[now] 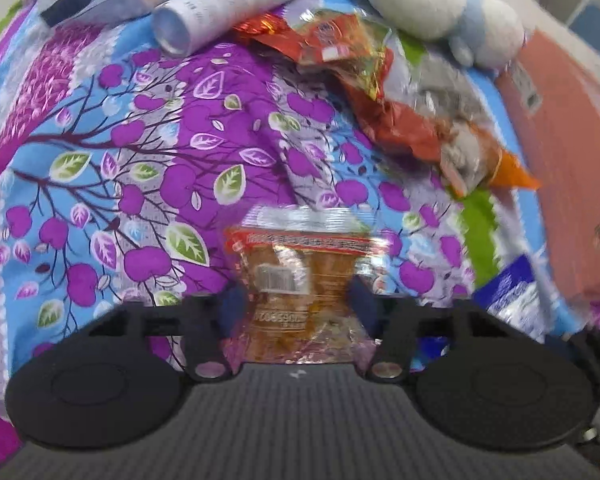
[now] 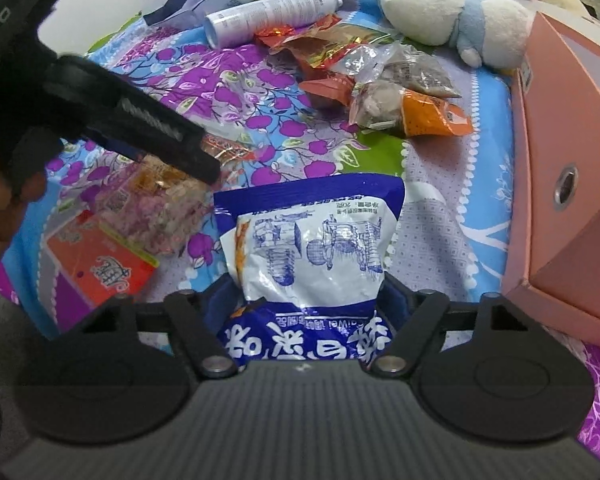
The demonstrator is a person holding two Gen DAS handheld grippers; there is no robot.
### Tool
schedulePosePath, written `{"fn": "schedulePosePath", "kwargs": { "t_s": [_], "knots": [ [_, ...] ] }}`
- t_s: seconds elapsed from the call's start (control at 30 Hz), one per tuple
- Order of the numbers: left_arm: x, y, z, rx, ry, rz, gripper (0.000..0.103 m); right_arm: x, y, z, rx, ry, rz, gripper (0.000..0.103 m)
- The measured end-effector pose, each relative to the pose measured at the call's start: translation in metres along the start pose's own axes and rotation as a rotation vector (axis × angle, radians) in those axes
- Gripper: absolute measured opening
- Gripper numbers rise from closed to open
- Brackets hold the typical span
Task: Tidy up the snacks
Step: 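Lift the dried-meat packet with left gripper while right lifts the blue-white bag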
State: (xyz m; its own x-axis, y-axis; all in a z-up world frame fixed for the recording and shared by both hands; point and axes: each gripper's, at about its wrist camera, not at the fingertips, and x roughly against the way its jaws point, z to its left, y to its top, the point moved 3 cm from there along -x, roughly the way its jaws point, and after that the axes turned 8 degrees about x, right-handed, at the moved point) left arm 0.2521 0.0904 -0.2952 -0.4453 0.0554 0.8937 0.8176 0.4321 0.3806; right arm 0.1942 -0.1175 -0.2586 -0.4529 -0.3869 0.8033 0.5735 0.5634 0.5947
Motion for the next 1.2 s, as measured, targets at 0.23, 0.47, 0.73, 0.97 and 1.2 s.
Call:
{"fn": "schedulePosePath", "kwargs": {
  "t_s": [0.23,0.47,0.73,0.97,1.2],
  "knots": [
    [0.019,-0.005,0.003,0.014,-0.020,-0.026,0.038,0.015,-0.004,-0.003,-0.036,-0.052,-0.014,0.068],
    [0.054,-0.013,-0.001,0.027,-0.068,-0.080,0.036,0.041,-0.003,-0.012,-0.113,-0.108,-0.074,0.068],
    [0.102,-0.022,-0.015,0.003,-0.129,-0.154,0.033,0.078,0.001,-0.016,-0.168,-0.172,-0.159,0.068],
    [0.141,-0.028,-0.036,-0.045,-0.186,-0.208,0.032,0.118,0.003,-0.018,-0.206,-0.228,-0.240,0.068],
    [0.169,-0.031,-0.060,-0.088,-0.242,-0.248,0.032,0.152,0.006,-0.023,-0.233,-0.272,-0.311,0.068]
  ]
}}
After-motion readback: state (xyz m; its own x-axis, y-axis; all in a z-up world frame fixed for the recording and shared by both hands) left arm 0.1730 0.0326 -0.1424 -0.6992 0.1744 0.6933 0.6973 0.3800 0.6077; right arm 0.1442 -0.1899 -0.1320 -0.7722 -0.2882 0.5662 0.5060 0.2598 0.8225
